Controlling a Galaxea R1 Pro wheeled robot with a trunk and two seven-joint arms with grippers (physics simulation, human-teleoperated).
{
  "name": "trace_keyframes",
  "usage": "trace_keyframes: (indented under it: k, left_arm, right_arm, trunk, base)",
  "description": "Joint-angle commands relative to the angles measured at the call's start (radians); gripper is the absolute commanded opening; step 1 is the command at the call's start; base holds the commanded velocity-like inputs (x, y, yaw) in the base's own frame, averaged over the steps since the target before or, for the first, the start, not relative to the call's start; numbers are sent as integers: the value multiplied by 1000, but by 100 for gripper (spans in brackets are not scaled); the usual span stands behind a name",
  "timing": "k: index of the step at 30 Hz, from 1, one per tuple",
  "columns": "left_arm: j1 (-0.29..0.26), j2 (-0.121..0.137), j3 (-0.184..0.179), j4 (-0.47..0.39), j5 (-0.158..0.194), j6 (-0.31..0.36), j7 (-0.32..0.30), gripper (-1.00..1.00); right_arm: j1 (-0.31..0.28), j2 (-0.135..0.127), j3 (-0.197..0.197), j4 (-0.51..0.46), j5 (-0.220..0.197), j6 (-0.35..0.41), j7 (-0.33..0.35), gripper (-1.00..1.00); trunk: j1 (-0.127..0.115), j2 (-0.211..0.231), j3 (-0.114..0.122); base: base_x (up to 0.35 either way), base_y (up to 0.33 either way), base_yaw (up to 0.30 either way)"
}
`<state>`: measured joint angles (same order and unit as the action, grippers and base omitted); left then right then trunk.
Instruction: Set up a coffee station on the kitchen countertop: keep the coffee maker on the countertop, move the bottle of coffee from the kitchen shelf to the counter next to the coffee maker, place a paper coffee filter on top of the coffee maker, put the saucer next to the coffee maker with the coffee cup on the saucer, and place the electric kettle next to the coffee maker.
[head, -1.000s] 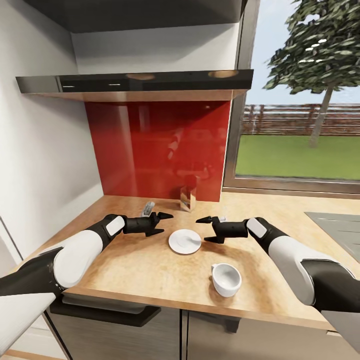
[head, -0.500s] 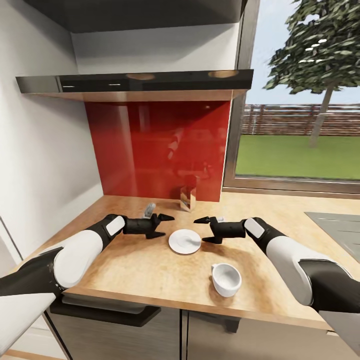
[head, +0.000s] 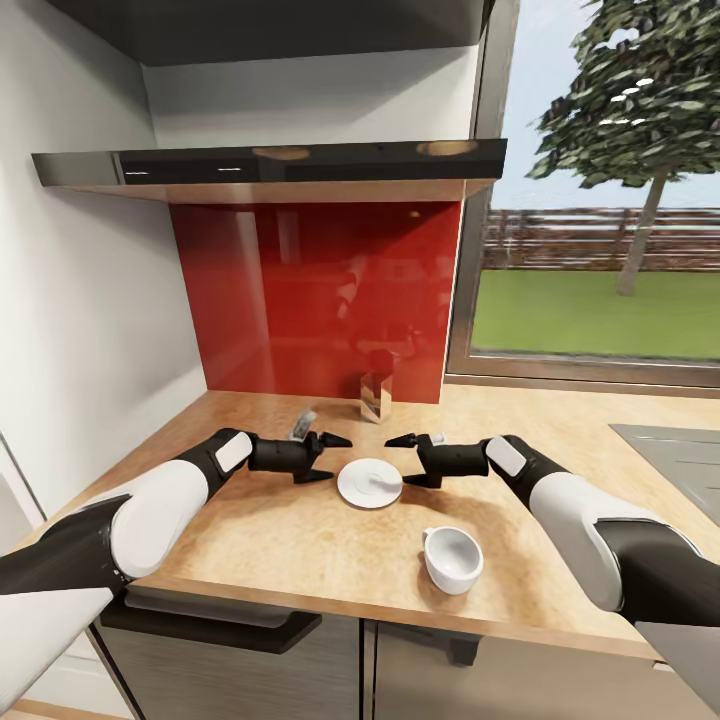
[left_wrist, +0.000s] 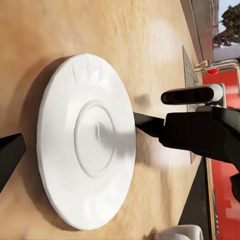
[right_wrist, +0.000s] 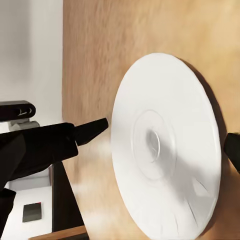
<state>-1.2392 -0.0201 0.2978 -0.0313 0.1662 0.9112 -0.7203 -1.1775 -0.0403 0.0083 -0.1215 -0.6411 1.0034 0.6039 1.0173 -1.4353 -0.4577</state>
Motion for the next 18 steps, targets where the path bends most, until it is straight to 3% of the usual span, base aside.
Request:
trace_keyframes:
  k: [1,18]
  left_arm:
    - [0,-2,-5,-1,10,7,3,100]
    - [0,-12,-5,-1,10,7,4,100]
  right_arm:
    - [-1,0,2,2,9,1,8,100]
    - [-1,17,2,5,11,1,7,100]
  trunk:
    - [0,-1,-1]
    - [0,-1,-1]
  base:
    - [0,0,0]
    - [0,0,0]
